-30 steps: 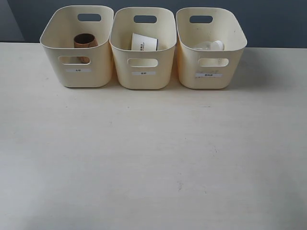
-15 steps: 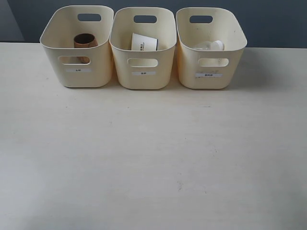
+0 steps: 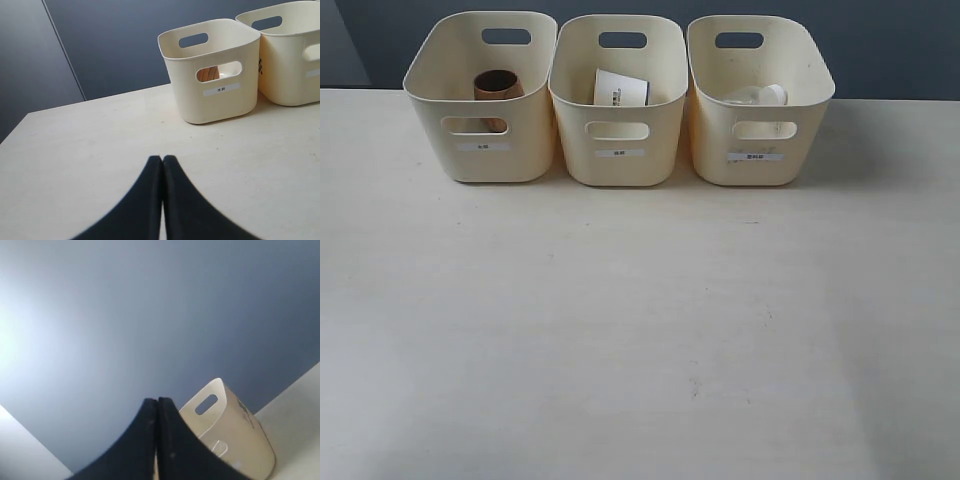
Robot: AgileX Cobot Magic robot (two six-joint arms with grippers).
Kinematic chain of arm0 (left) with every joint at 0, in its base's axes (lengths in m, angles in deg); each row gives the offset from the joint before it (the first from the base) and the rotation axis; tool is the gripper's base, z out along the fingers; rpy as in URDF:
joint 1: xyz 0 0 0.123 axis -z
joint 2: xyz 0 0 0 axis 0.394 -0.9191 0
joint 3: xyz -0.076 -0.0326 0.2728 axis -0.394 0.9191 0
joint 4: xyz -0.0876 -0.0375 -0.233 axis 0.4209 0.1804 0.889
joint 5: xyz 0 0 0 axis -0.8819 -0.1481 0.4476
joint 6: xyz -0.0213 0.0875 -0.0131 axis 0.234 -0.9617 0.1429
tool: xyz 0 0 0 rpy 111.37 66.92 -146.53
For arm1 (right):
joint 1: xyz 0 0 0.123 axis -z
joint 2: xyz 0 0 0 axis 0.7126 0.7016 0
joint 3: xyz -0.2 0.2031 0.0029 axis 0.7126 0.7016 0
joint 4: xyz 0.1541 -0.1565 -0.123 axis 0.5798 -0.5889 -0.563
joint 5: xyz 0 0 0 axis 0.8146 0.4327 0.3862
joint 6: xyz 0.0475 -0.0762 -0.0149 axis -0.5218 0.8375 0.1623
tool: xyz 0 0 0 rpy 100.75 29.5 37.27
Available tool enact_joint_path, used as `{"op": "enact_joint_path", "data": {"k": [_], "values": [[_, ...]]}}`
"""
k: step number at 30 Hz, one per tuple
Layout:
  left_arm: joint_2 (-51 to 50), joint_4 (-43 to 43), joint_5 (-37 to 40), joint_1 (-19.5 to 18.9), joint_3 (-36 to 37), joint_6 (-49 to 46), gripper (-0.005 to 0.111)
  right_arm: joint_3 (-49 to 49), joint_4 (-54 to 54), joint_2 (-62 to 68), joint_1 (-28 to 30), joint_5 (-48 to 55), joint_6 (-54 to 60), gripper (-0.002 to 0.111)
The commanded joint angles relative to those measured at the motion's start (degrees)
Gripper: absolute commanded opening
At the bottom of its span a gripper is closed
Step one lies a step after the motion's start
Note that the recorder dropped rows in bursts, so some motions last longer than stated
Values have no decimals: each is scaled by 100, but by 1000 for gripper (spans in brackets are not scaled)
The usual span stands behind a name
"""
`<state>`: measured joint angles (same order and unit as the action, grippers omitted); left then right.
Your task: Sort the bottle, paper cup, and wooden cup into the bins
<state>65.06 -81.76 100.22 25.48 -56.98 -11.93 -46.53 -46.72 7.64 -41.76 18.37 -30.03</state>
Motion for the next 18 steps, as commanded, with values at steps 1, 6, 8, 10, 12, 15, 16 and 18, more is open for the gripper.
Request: {"op": "enact_joint_path", "data": {"k": [1,6,8,10,12,15,16,18], "values": [[28,0,-39,18,7,11,0,6,-64,-43,26,-162,47,0],[28,0,-39,18,7,11,0,6,-650,-43,26,423,621,0],[28,0,-39,18,7,11,0,6,-1150,-43,26,851,985,0],[28,0,-39,18,7,11,0,6,-1460,-43,26,1267,1145,0],[28,0,-39,18,7,11,0,6,-1734,-43,26,1404,1325,0],[28,0,-39,18,7,11,0,6,-2076,-43,26,1460,1359,0],[28,0,-39,18,7,11,0,6,-2168,-43,26,1486,1359,0],[28,0,-39,18,7,11,0,6,-2276,-43,26,1647,1359,0]]}}
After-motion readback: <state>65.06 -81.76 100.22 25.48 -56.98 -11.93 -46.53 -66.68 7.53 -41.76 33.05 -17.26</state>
